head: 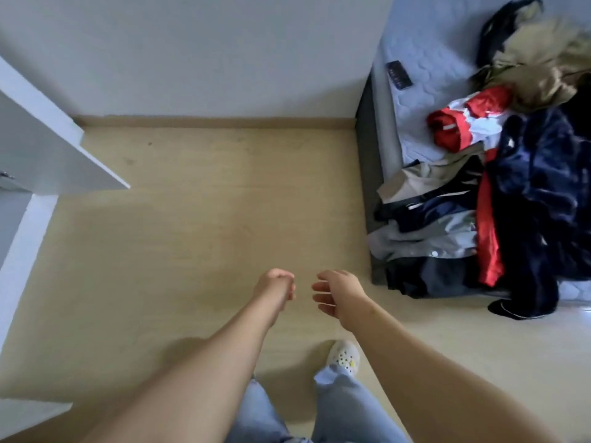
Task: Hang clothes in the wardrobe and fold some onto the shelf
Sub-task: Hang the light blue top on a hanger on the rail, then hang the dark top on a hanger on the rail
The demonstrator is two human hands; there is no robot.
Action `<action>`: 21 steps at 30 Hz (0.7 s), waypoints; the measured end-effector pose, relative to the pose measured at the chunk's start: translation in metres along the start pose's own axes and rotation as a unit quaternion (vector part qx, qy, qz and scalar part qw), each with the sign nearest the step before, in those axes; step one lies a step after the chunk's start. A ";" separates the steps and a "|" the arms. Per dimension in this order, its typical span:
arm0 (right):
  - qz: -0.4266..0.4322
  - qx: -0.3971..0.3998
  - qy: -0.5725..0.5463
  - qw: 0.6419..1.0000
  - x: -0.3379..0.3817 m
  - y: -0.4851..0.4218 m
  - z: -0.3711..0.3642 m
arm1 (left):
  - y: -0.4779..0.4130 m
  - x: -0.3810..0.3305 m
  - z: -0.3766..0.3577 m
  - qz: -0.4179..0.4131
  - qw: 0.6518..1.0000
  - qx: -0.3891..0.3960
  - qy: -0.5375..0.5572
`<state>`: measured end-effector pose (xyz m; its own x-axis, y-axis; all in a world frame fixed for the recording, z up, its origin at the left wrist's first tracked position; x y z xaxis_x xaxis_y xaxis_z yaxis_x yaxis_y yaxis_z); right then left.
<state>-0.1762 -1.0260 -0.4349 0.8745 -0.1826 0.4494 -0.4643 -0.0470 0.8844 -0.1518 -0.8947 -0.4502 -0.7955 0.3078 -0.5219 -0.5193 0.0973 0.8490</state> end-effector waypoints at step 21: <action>0.030 -0.162 -0.274 0.948 0.064 0.004 0.313 | -0.066 -0.186 -0.306 -0.020 0.973 0.155 -0.171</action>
<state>-0.1662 -1.3455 -0.4418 0.6034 -0.6617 0.4451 -0.3651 0.2670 0.8919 -0.0649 -1.2476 -0.4349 -0.5992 0.5892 -0.5421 -0.3859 0.3807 0.8403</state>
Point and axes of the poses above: each hand's wrist, its own y-axis away from the middle knuckle, its own z-axis out of the back of the hand, x = y × z, the point moved 5 cm from there along -y, towards the middle knuckle, and after that the axes turned 13 degrees about x, right-handed, at the moved point
